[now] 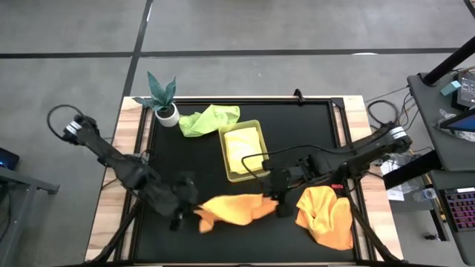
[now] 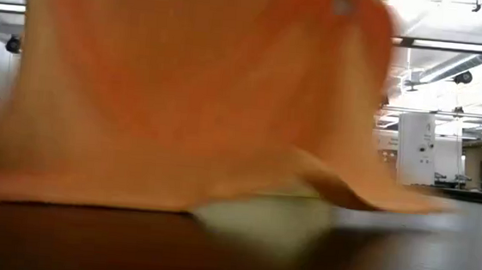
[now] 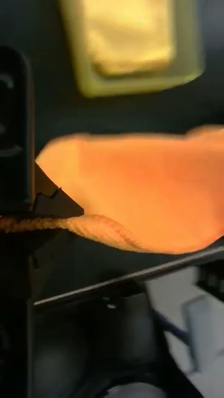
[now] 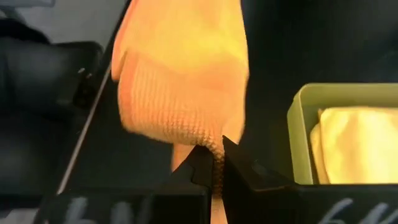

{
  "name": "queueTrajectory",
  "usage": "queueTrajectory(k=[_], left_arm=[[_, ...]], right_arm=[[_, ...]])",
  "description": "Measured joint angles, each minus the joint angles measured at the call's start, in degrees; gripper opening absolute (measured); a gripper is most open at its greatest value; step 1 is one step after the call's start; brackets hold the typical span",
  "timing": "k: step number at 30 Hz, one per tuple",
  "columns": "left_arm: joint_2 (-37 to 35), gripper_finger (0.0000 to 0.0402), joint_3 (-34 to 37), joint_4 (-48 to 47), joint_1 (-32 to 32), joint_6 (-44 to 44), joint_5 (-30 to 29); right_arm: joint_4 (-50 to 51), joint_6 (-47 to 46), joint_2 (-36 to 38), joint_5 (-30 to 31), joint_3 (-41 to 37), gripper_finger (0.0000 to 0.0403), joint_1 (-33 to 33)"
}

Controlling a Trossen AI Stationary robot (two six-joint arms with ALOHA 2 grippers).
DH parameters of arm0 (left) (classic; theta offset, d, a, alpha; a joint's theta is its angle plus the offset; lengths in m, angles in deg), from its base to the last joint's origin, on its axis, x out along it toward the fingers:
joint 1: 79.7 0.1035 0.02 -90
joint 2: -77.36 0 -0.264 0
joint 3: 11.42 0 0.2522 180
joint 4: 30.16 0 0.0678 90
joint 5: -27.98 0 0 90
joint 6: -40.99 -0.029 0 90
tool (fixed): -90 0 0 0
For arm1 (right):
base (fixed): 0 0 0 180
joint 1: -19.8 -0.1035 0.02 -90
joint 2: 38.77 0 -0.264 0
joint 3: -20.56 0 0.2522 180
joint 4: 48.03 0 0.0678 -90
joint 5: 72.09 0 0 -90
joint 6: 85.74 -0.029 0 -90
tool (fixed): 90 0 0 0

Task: Fold microfiber towels
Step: Fold the left orange microfiber cloth

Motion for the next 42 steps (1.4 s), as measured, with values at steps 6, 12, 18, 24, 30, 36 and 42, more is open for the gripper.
queueTrajectory(k=[6,12,18,24,30,36,42], left_arm=[[-7.9,0.0,0.0,-0.1,0.2,-4.9,-7.8],[-12.7,0.0,0.1,-1.2,1.7,-6.5,-11.6],[-12.4,0.0,0.7,-2.9,0.9,-12.5,-8.5],[-6.6,0.0,3.1,-1.8,-0.3,-12.7,-1.9],[1.9,0.0,3.5,-0.1,-0.7,-8.1,1.0],[8.3,0.0,3.5,1.4,-0.2,-6.4,0.1],[10.6,0.0,3.5,0.4,2.3,1.4,-4.5]], right_arm=[[10.9,1.2,4.2,-0.6,5.8,0.0008,-0.1],[16.3,3.9,8.1,3.3,7.3,0.0009,0.3],[15.5,3.5,9.5,3.5,5.0,0.0009,-0.6],[9.5,-0.3,7.9,1.0,-2.6,0.0009,-2.1],[-0.2,-4.7,3.8,-8.7,-11.8,0.0013,-3.8],[-5.6,-7.2,1.6,-9.8,-20.8,0.0055,-3.6],[-5.4,-10.8,2.6,-2.6,-26.4,0.011,-1.3]])
